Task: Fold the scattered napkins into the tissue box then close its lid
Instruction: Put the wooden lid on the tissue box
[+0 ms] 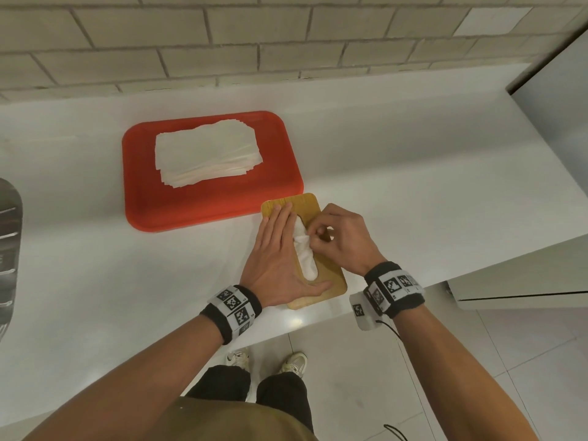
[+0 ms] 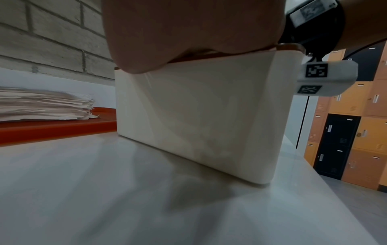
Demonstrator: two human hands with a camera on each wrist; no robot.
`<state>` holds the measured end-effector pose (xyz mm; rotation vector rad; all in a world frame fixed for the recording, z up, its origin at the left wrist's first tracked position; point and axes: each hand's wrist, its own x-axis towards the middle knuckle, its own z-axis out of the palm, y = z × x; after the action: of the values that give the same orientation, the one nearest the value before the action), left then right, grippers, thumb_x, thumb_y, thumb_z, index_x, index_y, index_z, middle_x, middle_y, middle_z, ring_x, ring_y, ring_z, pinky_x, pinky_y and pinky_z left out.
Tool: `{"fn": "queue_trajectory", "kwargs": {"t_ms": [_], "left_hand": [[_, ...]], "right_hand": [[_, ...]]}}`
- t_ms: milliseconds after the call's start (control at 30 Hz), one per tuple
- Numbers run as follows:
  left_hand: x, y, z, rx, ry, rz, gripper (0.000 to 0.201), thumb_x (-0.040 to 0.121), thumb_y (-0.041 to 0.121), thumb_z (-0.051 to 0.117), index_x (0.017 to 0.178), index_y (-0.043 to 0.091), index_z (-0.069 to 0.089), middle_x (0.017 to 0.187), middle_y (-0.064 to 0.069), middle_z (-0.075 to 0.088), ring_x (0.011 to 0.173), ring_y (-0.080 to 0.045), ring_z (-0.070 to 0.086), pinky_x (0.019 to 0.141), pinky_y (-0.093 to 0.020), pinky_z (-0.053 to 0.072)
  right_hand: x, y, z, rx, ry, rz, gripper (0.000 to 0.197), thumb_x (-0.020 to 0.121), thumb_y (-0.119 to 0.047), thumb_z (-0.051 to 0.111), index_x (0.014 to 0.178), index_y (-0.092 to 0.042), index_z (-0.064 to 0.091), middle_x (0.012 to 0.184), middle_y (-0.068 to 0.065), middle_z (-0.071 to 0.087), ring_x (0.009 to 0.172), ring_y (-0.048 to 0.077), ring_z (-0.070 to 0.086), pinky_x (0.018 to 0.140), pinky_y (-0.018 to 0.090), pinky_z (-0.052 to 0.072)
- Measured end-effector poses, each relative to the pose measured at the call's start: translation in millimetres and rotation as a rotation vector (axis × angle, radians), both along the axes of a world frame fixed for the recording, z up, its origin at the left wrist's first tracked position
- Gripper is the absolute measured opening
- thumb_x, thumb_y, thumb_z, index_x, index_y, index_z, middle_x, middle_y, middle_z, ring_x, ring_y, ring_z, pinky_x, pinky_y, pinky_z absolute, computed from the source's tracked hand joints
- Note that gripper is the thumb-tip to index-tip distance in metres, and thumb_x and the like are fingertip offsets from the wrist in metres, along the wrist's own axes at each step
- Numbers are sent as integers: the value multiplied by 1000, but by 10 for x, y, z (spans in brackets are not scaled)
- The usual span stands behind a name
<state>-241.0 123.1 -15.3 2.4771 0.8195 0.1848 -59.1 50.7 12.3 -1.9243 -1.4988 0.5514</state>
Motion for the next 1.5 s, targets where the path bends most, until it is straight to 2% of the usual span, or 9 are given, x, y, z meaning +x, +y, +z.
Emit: {"fn": "queue_trajectory", "kwargs": {"t_ms": [200,367,533,767,933,1100,1167,1267,1500], "left_hand": [[2,-13,9,-27,5,10,158,62,103,60,170,5,-1,179,-4,-14,164,-18,-21,134,-40,-8],[-1,-9,6,-87,-55,22,159,61,97,70,169,6,-3,180,-6,-10,165,-19,-19,135,-40,-7],[-20,-20,-13,-114,-133,31,150,59,86,80,165,8,8,180,-7,-3,165,-19,-15,135,-38,-5],[-21,-1,-60,-130,-136,40,156,56,93,76,166,15,-1,180,-1,-7,165,-15,-16,134,-36,-5],[-45,44,-40,-176,-117,-25,157,57,101,64,166,9,-1,179,-5,-13,165,-20,-20,133,-36,-11],[-272,497,105,-369,-105,-215,78,94,28,52,163,15,17,180,0,4,166,-13,-4,136,-43,9],[-244,613,150,-212,-93,-183,63,98,16,57,157,19,35,173,-4,31,161,-21,27,128,-45,34],[-52,623,281,74,5,-185,56,90,39,64,142,21,51,147,-5,58,134,-27,53,93,-45,58],[263,636,508,369,247,-291,30,92,16,60,122,11,57,112,-11,69,99,-38,67,64,-41,42]], "right_hand": [[-22,-17,64,49,-7,-18,16,89,-4,76,99,-17,75,97,-4,59,80,12,63,76,32,59],[-227,2,128,-129,-554,247,26,90,-34,53,108,-25,70,103,-1,54,86,20,51,74,44,51],[-334,32,139,-231,-726,219,34,84,-31,49,108,-16,67,100,5,59,90,29,59,73,46,45],[-306,-38,318,-209,-264,187,2,89,-23,59,90,-23,60,90,-1,47,69,19,50,68,36,50],[-450,-250,390,-51,-26,-55,15,96,-8,56,86,-19,56,82,0,50,76,2,48,71,20,40],[-718,-346,368,-198,-308,-81,18,100,-30,48,117,-31,53,96,-1,47,70,23,51,64,40,53],[-898,-333,300,-256,-464,-87,30,100,-37,46,129,-32,52,102,2,48,73,29,57,59,39,53],[-1034,-258,204,-192,-531,-209,30,96,-39,47,110,-16,62,96,7,57,67,32,64,49,32,40],[-1004,-142,97,-146,-553,-292,28,69,9,81,80,-8,61,82,10,58,42,30,54,40,30,40]]}}
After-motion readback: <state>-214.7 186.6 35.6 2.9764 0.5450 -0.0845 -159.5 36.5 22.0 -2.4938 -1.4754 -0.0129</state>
